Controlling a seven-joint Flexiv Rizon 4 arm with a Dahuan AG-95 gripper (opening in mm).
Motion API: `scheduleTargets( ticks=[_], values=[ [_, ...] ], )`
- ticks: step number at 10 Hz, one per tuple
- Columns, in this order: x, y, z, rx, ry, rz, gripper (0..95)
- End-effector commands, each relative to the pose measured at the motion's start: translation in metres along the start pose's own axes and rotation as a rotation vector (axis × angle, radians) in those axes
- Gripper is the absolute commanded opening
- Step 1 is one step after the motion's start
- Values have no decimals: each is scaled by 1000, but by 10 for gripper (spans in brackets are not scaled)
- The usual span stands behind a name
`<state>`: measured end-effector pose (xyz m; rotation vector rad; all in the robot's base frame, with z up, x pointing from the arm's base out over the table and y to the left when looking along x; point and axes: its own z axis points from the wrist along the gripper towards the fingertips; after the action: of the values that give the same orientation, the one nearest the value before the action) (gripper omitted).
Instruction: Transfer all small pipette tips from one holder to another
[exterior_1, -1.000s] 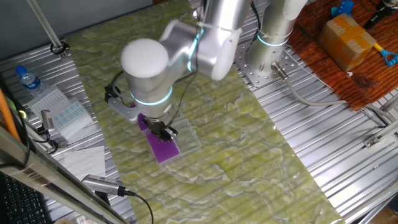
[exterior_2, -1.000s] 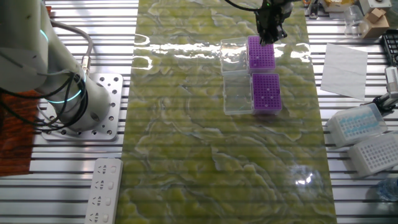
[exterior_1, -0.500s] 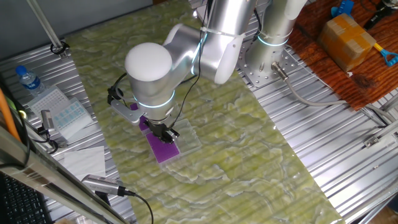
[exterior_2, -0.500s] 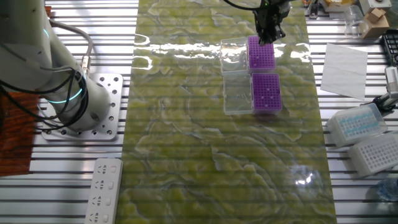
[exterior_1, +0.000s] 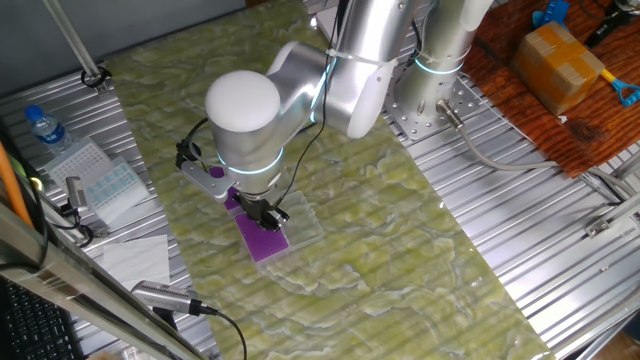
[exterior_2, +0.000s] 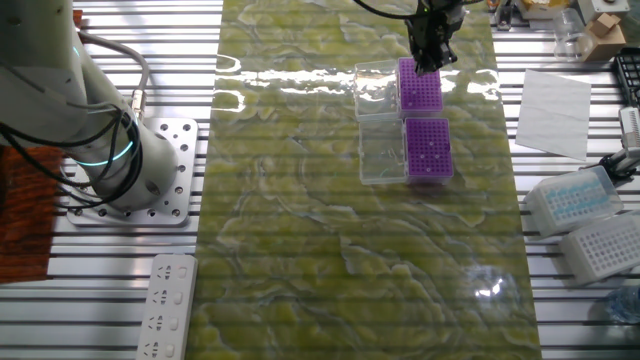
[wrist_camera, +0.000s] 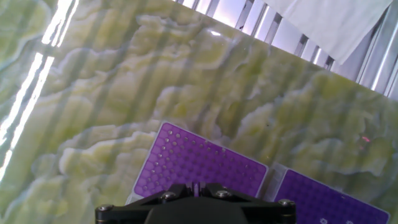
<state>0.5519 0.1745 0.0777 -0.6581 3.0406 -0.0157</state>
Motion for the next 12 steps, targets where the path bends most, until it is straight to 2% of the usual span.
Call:
scheduleTargets(
  ticks=[1, 9, 11, 12],
  values=[
    [0, 0, 0, 3, -2, 0, 0],
    [-1, 4, 8, 9, -11, 0, 0],
    [1, 4, 10, 7, -12, -29, 0],
    [1, 4, 11, 6, -14, -46, 190]
  ],
)
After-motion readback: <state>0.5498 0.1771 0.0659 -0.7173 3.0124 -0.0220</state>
